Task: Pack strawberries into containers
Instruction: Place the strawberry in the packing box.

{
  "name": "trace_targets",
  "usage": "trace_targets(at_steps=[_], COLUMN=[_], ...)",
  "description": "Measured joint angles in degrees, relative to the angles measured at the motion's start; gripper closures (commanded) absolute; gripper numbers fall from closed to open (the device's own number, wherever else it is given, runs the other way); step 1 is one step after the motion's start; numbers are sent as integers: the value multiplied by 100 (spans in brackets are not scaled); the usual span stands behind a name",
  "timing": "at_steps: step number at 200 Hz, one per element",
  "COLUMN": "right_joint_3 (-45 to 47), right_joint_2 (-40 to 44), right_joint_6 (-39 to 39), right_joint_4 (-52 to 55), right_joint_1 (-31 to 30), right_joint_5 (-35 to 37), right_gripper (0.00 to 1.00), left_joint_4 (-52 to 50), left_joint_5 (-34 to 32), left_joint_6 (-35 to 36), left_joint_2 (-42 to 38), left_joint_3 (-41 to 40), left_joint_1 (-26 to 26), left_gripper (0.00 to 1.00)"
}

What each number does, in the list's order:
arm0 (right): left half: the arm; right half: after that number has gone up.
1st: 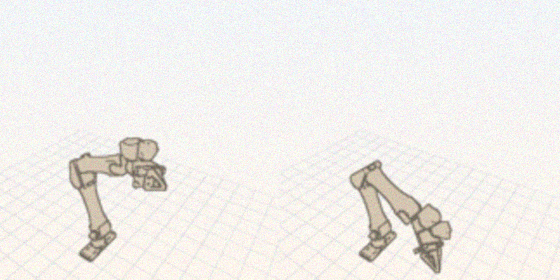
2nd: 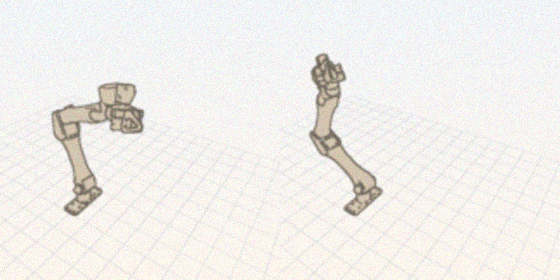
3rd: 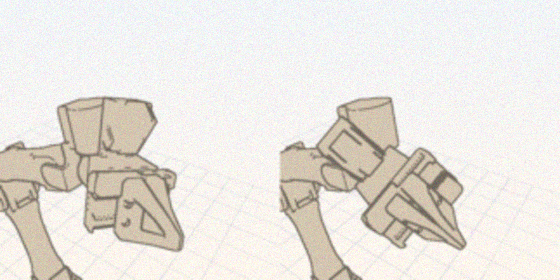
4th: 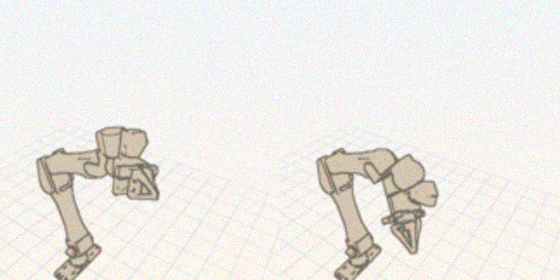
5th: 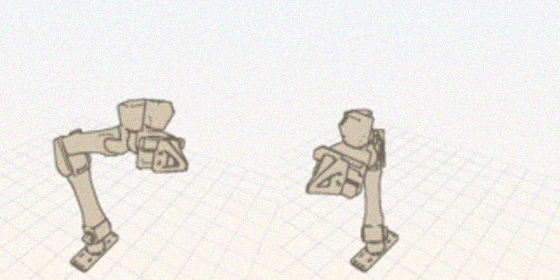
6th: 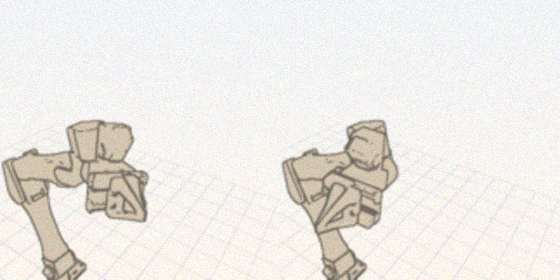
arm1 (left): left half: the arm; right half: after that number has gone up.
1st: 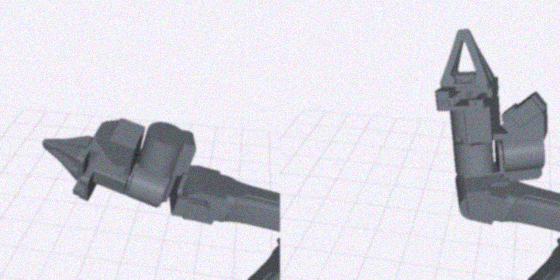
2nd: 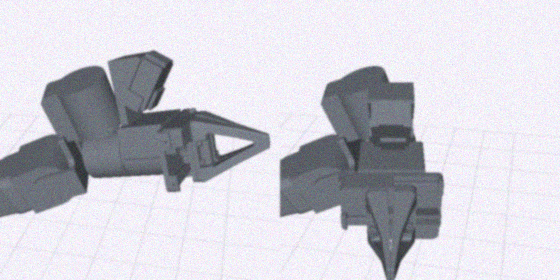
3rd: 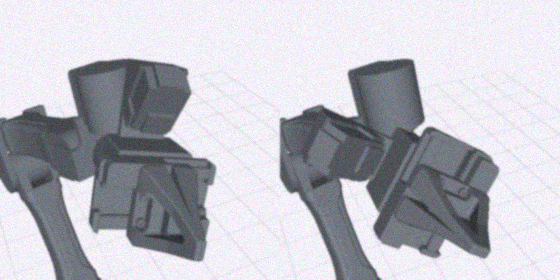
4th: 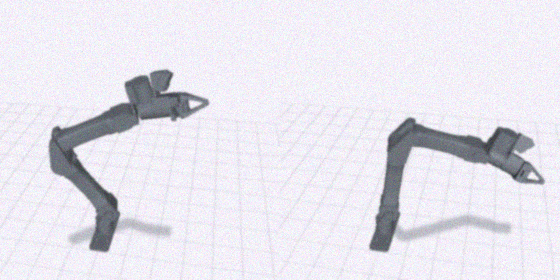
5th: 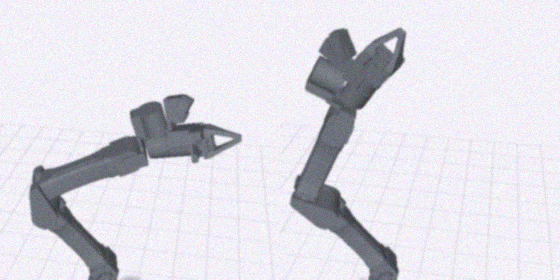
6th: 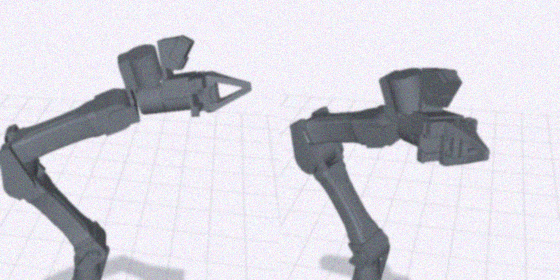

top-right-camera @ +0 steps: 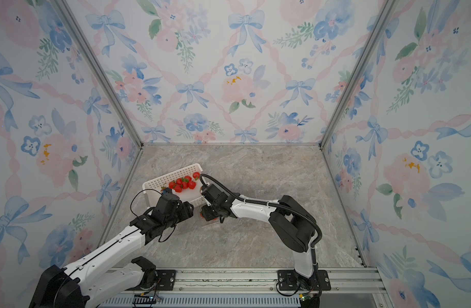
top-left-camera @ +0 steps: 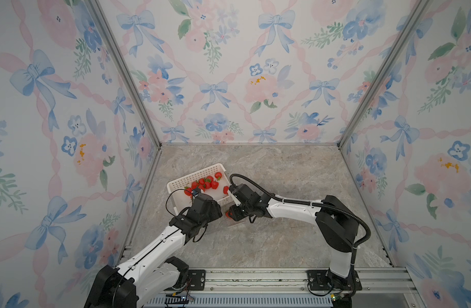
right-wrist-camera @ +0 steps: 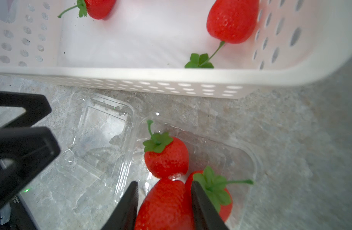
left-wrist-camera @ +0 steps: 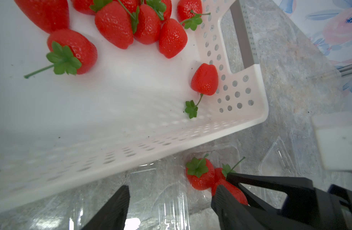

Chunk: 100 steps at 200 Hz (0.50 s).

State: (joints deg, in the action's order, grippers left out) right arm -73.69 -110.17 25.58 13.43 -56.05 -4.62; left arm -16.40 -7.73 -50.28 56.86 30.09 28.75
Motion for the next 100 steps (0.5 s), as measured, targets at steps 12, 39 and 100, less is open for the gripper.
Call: trace_targets(at_steps=[12, 39, 100], right_joint_3=[0, 0, 79], right_joint_2=[-35, -92, -96], right_joint_6=[0, 17, 42], right_joint_4=[-20, -31, -42], right_joint_1=[0, 0, -7], right_joint_5=[-2, 0, 20], right_gripper=[62, 53, 45], left_joint_4=[2, 2, 2], left_joint_5=[-2, -15, -70], left_joint_6=[0, -39, -101], left_joint_2=[-2, 0, 0], left_joint_3=[0, 0, 0], left_joint_1=[11, 48, 74], left_gripper=[29, 29, 29])
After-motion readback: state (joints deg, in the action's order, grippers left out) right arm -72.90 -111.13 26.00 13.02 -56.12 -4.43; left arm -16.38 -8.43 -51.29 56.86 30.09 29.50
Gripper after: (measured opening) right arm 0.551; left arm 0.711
